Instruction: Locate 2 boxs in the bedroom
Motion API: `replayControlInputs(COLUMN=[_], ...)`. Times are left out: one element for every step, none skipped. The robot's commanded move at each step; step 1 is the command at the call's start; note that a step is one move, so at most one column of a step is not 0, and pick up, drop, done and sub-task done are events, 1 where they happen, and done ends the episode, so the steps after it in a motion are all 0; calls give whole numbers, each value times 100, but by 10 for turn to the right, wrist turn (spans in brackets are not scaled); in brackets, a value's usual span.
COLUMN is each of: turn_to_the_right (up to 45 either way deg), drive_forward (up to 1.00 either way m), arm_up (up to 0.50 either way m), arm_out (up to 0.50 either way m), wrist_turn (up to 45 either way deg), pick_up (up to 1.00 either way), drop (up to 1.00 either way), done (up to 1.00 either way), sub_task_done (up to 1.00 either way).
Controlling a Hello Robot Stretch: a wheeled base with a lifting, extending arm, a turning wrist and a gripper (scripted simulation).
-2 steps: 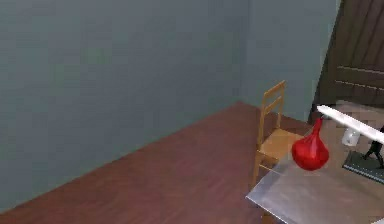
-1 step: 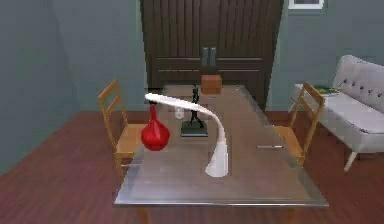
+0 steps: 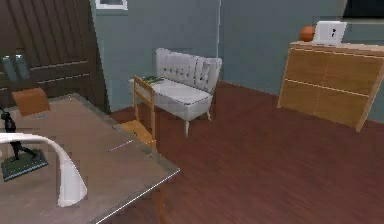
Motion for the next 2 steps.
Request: replayControlInputs(turn_to_the_right=[150,0], drive_forward=[0,100], arm_up=[0,0], arm_out=[0,0], wrist_turn=[0,0], pick_up=[0,0], drop=[0,0], done=[0,0], sub_task_done=[0,0])
